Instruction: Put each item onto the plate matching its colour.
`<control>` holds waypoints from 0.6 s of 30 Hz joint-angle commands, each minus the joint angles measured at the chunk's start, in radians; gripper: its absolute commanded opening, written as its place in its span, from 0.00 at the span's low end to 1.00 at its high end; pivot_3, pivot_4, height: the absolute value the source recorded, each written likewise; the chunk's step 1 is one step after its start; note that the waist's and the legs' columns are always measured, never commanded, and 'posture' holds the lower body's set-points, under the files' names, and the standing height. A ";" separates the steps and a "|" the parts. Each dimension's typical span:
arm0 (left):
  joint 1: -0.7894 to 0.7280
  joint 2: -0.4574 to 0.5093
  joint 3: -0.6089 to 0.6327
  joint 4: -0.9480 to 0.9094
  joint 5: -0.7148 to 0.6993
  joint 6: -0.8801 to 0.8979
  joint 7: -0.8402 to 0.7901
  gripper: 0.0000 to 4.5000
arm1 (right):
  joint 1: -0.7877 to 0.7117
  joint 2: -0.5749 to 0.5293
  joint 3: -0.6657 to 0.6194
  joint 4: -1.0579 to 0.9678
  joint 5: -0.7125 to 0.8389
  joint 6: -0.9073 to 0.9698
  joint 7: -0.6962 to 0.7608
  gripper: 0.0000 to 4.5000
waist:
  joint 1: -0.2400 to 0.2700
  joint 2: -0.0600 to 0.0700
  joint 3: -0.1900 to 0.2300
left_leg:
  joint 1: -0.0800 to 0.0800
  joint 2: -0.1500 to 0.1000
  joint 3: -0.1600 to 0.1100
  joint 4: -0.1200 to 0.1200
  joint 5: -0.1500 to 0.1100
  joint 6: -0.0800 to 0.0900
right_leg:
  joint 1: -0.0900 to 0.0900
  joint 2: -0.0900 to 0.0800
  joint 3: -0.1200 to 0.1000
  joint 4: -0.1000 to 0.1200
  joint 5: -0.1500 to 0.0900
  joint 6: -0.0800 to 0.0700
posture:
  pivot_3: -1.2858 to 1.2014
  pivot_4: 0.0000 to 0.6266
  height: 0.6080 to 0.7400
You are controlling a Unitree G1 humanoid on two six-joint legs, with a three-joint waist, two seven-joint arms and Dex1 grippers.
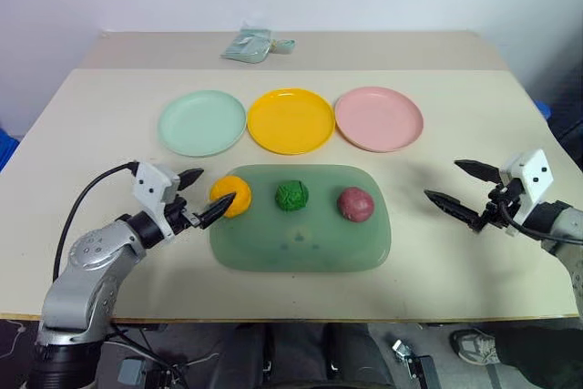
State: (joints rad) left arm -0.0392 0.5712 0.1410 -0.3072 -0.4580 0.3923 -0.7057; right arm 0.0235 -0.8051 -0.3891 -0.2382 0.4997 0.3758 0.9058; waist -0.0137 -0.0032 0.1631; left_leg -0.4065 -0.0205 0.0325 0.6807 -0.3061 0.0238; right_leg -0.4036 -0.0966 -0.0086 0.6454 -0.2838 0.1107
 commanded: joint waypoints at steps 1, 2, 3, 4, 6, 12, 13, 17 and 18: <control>-0.034 0.021 -0.044 0.039 0.036 -0.040 -0.054 1.00 | 0.029 0.001 -0.016 -0.133 0.060 0.033 0.001 0.99 | 0.003 0.000 0.000 | 0.000 0.000 0.000 0.000 0.000 0.000 | 0.000 0.000 0.000 0.000 0.000 0.000 | 0.52 0.24 1.00; -0.053 0.023 -0.063 0.059 0.052 -0.041 -0.059 1.00 | 0.036 0.007 -0.009 -0.151 0.063 0.036 -0.004 0.99 | 0.003 0.000 0.000 | 0.000 0.000 0.000 0.000 0.000 0.000 | 0.000 0.000 0.000 0.000 0.000 0.000 | 0.52 0.24 1.00; -0.067 0.024 -0.077 0.076 0.064 -0.043 -0.062 1.00 | 0.041 0.013 -0.003 -0.164 0.064 0.037 -0.009 0.99 | 0.005 0.000 0.000 | 0.000 0.000 0.000 0.000 0.000 0.000 | 0.000 0.000 0.000 0.000 0.000 0.000 | 0.52 0.24 1.00; -0.079 0.026 -0.090 0.091 0.074 -0.039 -0.067 1.00 | 0.046 0.021 0.005 -0.172 0.062 0.035 -0.016 0.99 | 0.006 0.000 0.000 | 0.000 0.000 0.000 0.001 0.000 0.000 | 0.000 0.000 0.000 0.000 0.000 0.000 | 0.52 0.24 1.00; -0.088 0.029 -0.097 0.108 0.079 -0.037 -0.079 1.00 | 0.053 0.031 0.017 -0.186 0.057 0.034 -0.029 0.99 | 0.007 -0.001 0.000 | 0.000 0.000 0.000 0.001 0.000 0.000 | 0.001 -0.001 0.000 0.000 0.000 0.000 | 0.52 0.24 1.00; -0.111 0.013 -0.080 0.105 0.064 -0.015 -0.070 0.75 | 0.081 0.054 0.038 -0.212 0.049 0.019 -0.048 1.00 | 0.005 0.000 0.000 | 0.000 0.000 0.000 0.001 0.000 0.000 | 0.000 -0.001 0.000 0.000 0.000 0.000 | 0.52 0.24 1.00; -0.118 0.011 -0.067 0.094 0.064 -0.001 -0.046 0.75 | 0.084 0.055 0.040 -0.214 0.049 0.016 -0.050 1.00 | 0.005 0.000 0.000 | 0.000 0.000 0.000 0.001 0.000 0.000 | 0.001 -0.001 0.000 0.000 0.000 0.000 | 0.52 0.24 1.00; -0.234 -0.049 0.016 0.136 0.053 0.033 0.106 0.75 | 0.066 0.063 0.053 -0.209 0.044 0.006 -0.066 1.00 | 0.010 -0.001 0.000 | 0.000 0.000 -0.001 0.002 0.000 0.000 | 0.001 0.000 0.000 0.000 0.000 0.000 | 0.52 0.24 1.00; -0.279 -0.066 0.017 0.161 0.070 0.043 0.150 0.75 | 0.053 0.066 0.060 -0.204 0.041 0.004 -0.073 1.00 | 0.015 -0.001 0.000 | 0.000 0.000 -0.001 0.002 0.000 0.000 | 0.001 0.000 0.000 0.001 0.000 0.000 | 0.52 0.24 1.00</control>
State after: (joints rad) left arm -0.2585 0.5130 0.1133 -0.1442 -0.3985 0.4327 -0.6266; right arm 0.1011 -0.7472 -0.3267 -0.4165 0.5400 0.4020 0.8438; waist 0.0014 -0.0046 0.1636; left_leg -0.4068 -0.0210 0.0316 0.6833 -0.3062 0.0243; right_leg -0.4030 -0.0967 -0.0089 0.6465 -0.2835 0.1111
